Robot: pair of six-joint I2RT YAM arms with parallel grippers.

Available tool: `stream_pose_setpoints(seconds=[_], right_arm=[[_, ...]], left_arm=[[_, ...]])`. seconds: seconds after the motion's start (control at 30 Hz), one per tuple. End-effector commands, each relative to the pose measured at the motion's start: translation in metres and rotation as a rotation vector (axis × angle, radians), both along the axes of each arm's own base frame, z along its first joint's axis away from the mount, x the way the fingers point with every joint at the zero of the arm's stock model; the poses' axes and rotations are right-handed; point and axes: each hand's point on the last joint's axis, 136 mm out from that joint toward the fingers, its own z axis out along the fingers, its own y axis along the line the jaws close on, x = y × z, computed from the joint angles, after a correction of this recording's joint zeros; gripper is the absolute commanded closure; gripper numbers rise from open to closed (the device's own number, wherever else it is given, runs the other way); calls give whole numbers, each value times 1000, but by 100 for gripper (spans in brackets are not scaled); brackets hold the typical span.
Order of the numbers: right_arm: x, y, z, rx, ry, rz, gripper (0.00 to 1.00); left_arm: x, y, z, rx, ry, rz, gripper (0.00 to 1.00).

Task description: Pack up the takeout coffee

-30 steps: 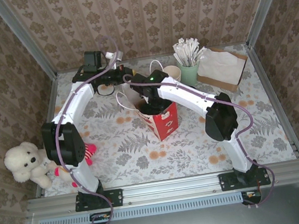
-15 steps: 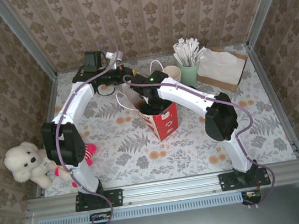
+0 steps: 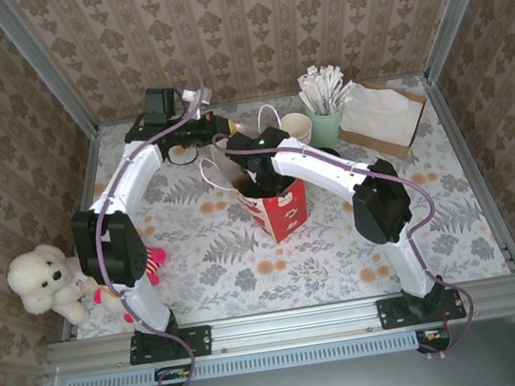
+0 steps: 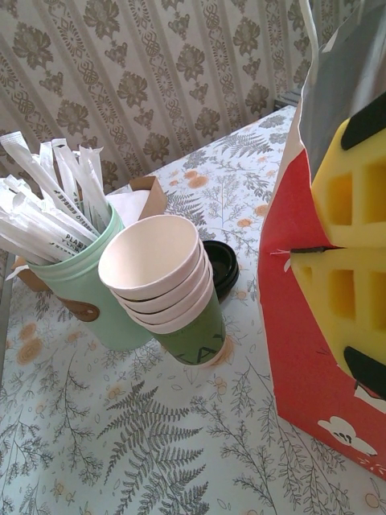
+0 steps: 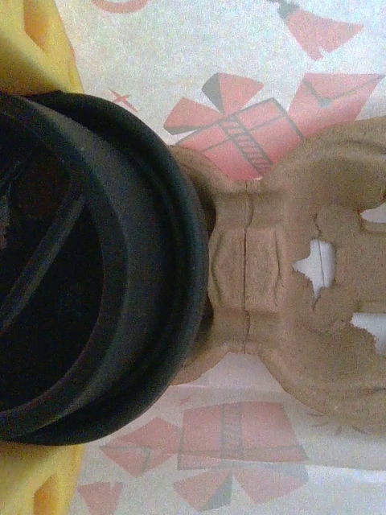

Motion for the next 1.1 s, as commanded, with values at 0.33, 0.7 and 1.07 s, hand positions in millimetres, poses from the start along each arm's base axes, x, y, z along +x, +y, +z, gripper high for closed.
stream_pose_setpoints(seconds=[0.33,0.7,1.07], right_arm=[[4,-11,-21,-62,-23,15,56],[5,-15,-33,-87,-27,12,56],[4,-18,-46,-95,-35,16,57]], left_arm=[[-3,-4,12,-33,-18,-21,100],[-4,-4,14,-37,-19,-23,100],[-3,-4,14,-38,-20,-23,100]])
